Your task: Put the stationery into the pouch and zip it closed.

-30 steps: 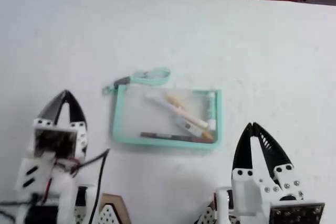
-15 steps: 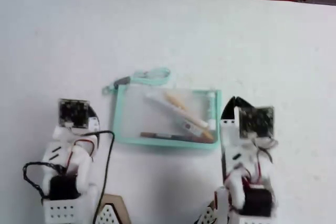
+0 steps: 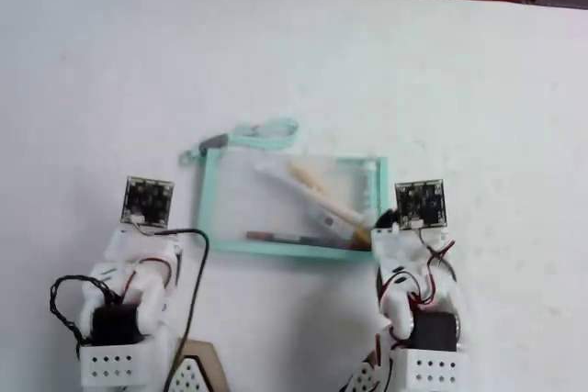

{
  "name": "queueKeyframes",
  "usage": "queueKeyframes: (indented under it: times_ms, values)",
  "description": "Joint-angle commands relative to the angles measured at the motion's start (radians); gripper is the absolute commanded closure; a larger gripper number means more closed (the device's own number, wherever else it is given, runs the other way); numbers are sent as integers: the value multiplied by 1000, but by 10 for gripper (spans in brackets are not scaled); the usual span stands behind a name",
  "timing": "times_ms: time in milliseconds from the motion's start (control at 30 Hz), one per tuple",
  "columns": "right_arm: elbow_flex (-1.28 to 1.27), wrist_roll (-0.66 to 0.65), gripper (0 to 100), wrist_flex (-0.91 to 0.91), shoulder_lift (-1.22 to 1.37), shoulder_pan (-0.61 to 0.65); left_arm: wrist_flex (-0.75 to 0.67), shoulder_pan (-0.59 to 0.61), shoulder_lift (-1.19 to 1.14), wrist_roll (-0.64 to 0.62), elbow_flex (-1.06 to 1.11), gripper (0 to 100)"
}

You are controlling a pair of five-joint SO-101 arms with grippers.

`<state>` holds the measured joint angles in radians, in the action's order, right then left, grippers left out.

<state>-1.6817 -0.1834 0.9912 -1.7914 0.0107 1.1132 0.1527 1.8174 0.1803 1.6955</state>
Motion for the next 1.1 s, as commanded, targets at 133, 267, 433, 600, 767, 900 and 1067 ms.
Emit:
queueKeyframes:
  times_ms: [133,267,433,600,767,900,1067]
  values:
    - [-9,0,981,200,-10,-15,77,4,5,14,-3,973]
    - [-9,2,981,239,-7,-15,135,1,5,6,-3,973]
    - [-9,3,981,282,-8,-16,175,-56,5,5,-3,976]
    - [-9,0,981,278,-10,-124,175,-56,5,-8,-3,976]
    - [-9,0,981,277,-10,-159,173,-56,5,-161,-3,976]
    - [-9,8,981,274,-10,-163,173,-56,5,-172,-3,976]
    - [-9,21,981,246,-10,-165,173,-56,5,-170,-3,976]
